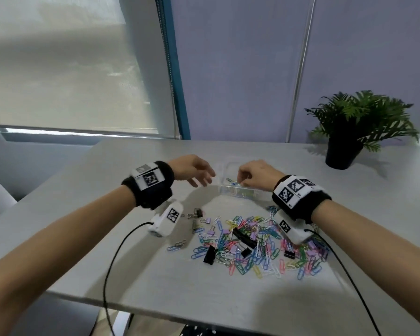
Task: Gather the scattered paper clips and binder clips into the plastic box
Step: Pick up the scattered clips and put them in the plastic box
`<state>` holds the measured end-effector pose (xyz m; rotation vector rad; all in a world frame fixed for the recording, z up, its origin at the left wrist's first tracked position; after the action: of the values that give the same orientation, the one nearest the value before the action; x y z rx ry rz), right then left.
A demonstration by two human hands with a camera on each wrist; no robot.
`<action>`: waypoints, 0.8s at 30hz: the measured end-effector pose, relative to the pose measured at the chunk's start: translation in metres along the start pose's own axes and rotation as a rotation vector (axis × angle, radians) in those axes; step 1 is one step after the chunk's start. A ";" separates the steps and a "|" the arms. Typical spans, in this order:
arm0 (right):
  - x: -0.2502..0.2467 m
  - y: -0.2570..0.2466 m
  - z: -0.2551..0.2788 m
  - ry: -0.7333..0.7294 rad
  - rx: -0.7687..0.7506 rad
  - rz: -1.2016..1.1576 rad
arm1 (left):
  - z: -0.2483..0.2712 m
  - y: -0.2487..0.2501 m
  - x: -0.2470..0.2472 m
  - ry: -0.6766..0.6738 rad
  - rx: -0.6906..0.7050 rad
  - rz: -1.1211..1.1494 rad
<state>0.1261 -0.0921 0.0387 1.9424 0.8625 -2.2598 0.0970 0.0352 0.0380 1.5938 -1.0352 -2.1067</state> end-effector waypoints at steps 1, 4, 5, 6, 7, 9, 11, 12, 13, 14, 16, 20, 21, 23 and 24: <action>0.012 -0.014 0.006 -0.062 -0.051 0.027 | 0.015 -0.007 0.002 -0.047 -0.026 -0.043; 0.057 -0.045 0.027 -0.295 -0.145 0.157 | 0.060 -0.040 0.016 -0.175 -0.161 -0.169; 0.069 -0.053 0.033 -0.342 -0.172 0.199 | 0.076 -0.051 0.024 -0.200 -0.219 -0.182; 0.077 -0.061 0.039 -0.365 -0.203 0.232 | 0.092 -0.061 0.031 -0.221 -0.273 -0.190; 0.083 -0.070 0.044 -0.369 -0.244 0.257 | 0.105 -0.068 0.039 -0.234 -0.311 -0.193; 0.090 -0.086 0.053 -0.348 -0.326 0.296 | 0.121 -0.078 0.051 -0.215 -0.325 -0.224; 0.099 -0.096 0.057 -0.337 -0.346 0.322 | 0.123 -0.074 0.058 -0.165 -0.280 -0.282; 0.103 -0.099 0.058 -0.335 -0.335 0.338 | 0.121 -0.068 0.061 -0.146 -0.250 -0.325; 0.107 -0.099 0.058 -0.333 -0.312 0.357 | 0.118 -0.061 0.065 -0.139 -0.218 -0.378; 0.111 -0.099 0.057 -0.335 -0.283 0.380 | 0.114 -0.054 0.069 -0.140 -0.189 -0.433; 0.115 -0.098 0.059 -0.329 -0.258 0.417 | 0.103 -0.042 0.081 -0.141 -0.131 -0.489; 0.112 -0.089 0.056 -0.287 -0.238 0.395 | 0.081 -0.026 0.096 -0.078 -0.057 -0.438; 0.110 -0.084 0.054 -0.283 -0.218 0.378 | 0.076 -0.026 0.096 -0.052 -0.064 -0.424; 0.109 -0.072 0.048 -0.287 -0.174 0.325 | 0.068 -0.027 0.094 -0.018 -0.078 -0.409; 0.109 -0.069 0.046 -0.292 -0.162 0.291 | 0.065 -0.027 0.092 -0.010 -0.080 -0.412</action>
<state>0.0350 -0.0195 -0.0325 1.5081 0.6558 -2.1514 0.0105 0.0206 -0.0376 1.8853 -0.6553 -2.3788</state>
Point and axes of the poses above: each hand's wrist, its own z-axis away from the middle knuckle, its own x-axis out of the palm, y = z × x, the point moved 10 cm from there along -z, towards the middle knuckle, and after that the axes turned 13 degrees about x, right-handed, at the moved point
